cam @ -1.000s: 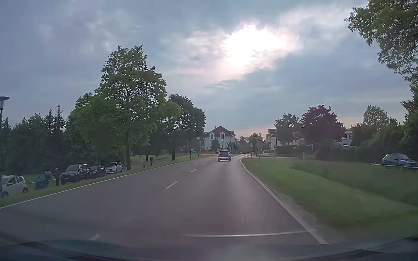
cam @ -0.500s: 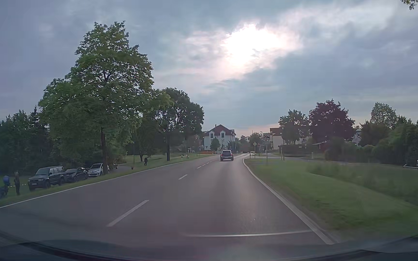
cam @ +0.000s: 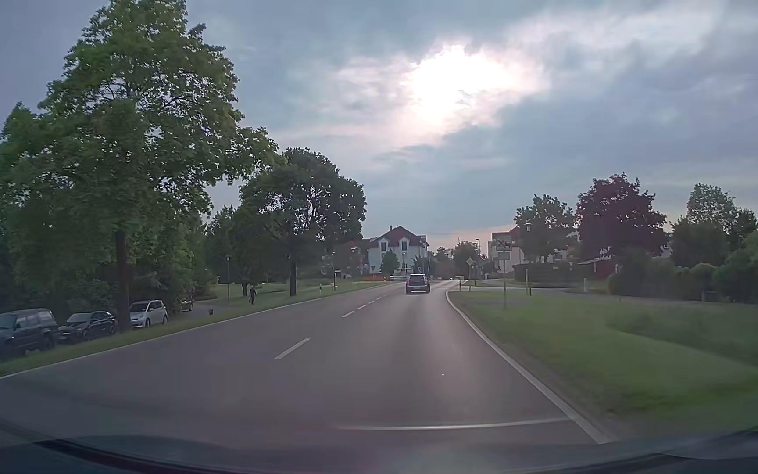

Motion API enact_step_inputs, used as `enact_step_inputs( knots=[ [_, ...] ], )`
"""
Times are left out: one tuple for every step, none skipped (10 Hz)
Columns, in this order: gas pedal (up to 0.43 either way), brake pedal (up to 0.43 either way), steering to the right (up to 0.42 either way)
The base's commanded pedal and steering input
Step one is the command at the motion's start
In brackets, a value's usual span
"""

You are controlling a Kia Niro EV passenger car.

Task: Follow the waypoints while adhering to traffic rules and regulations

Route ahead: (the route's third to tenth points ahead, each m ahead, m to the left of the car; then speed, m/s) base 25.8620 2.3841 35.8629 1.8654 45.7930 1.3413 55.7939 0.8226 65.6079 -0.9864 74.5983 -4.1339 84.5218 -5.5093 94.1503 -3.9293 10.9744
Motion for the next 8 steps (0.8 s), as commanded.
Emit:
enact_step_inputs(
  knots=[
    [0.130, 0.000, 0.002],
    [0.130, 0.000, 0.002],
    [0.130, 0.000, 0.002],
    [0.130, 0.000, 0.002],
    [0.130, 0.000, 0.002],
    [0.130, 0.000, 0.003],
    [0.130, 0.000, 0.005],
    [0.130, 0.000, 0.007]
  ],
)
